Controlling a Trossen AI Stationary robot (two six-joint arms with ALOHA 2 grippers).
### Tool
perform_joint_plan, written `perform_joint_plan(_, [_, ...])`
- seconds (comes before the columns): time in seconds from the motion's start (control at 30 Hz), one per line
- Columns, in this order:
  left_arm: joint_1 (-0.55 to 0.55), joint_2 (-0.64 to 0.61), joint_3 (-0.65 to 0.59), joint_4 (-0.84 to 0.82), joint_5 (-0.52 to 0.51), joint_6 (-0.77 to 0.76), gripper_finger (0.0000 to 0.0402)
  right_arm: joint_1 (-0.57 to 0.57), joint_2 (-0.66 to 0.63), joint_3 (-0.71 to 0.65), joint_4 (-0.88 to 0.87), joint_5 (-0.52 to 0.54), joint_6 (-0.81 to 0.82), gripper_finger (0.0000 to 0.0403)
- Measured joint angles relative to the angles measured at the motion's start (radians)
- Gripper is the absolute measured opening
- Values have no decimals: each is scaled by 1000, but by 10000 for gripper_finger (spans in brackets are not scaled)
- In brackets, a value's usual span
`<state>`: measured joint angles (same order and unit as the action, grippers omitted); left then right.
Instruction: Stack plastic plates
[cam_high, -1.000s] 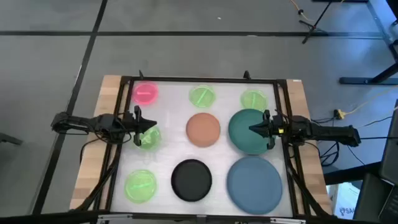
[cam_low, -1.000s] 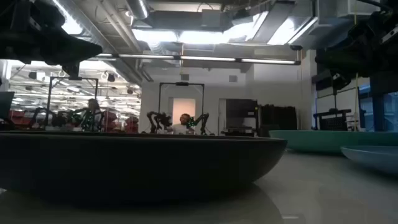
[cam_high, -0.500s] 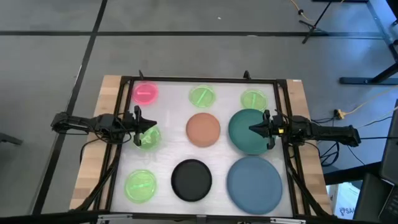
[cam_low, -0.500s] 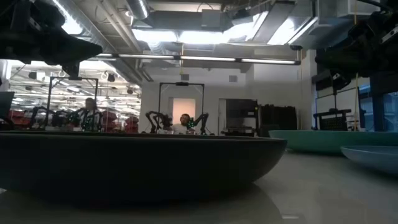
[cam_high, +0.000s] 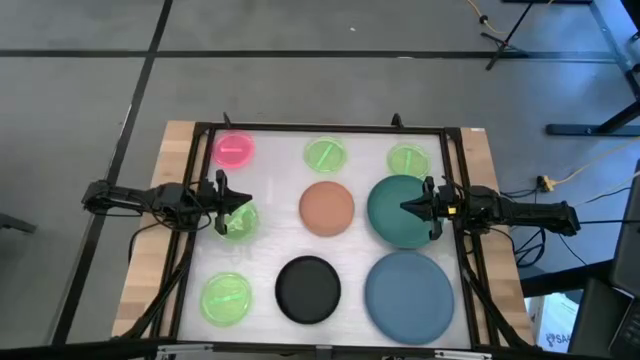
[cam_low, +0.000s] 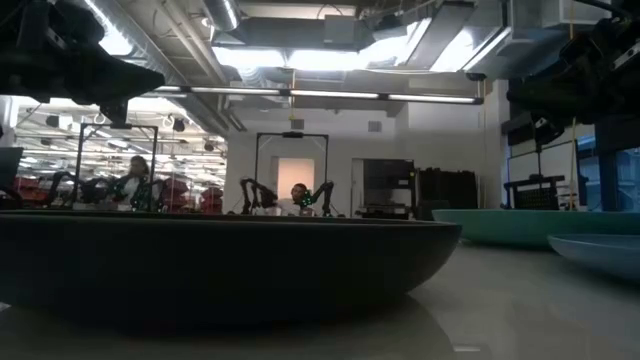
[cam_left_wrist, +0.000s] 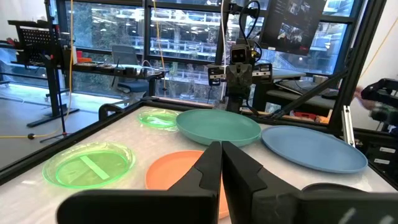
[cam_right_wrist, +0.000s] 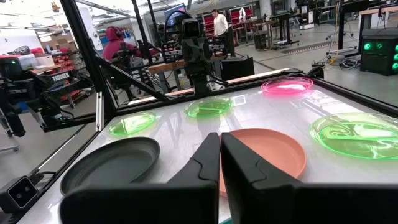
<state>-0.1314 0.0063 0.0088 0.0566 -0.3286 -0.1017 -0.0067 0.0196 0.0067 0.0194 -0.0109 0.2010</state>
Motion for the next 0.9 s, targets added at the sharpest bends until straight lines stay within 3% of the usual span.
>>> perform_joint_plan(0.7, [0,0,0,1,-1,0,6,0,0,0,0,0,0,10])
perform_joint_plan(0.9, [0,0,0,122,-107,63,6,0,0,0,13,11,0,10])
